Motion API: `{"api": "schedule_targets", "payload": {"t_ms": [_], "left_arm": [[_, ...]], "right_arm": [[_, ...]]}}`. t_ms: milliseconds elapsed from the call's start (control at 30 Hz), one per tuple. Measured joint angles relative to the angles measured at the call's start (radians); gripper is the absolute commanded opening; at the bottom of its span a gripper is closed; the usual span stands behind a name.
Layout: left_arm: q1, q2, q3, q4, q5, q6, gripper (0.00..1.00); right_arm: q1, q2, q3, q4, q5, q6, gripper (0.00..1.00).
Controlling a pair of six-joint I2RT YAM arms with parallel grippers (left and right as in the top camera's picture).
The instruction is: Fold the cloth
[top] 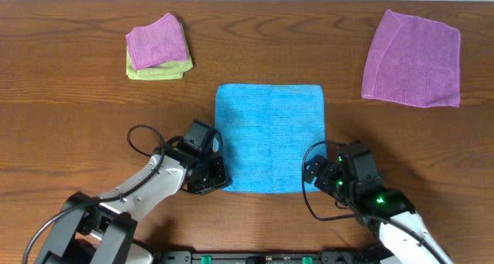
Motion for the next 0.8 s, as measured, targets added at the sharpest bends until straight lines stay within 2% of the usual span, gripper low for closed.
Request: {"api": "schedule_targets", "payload": {"t_ms": [100, 200, 300, 500, 600, 800], "left_arm": [[0.0, 0.0, 0.0, 0.0, 0.0, 0.003, 0.34], [0.0, -0.001, 0.001, 0.001, 0.003, 0.009, 0.48], [-0.006, -0.004, 0.005, 0.008, 0.014, 0.017, 0.53], [-0.008, -0.009, 0.005, 0.006, 0.014, 0.018, 0.49], [-0.007, -0.024, 0.002, -0.037, 0.0, 0.018, 0.4], [-0.008, -0.071, -0.023, -0.115, -0.042, 0.02, 0.4]], "right_arm": [[0.0, 0.0, 0.0, 0.0, 0.0, 0.0, 0.94], [0.0, 0.0, 0.0, 0.0, 0.0, 0.0, 0.95], [0.0, 0.0, 0.0, 0.0, 0.0, 0.0, 0.94], [0.0, 0.0, 0.0, 0.0, 0.0, 0.0, 0.95], [0.0, 0.0, 0.0, 0.0, 0.0, 0.0, 0.95], [0.0, 0.0, 0.0, -0.002, 0.0, 0.0, 0.95]]}}
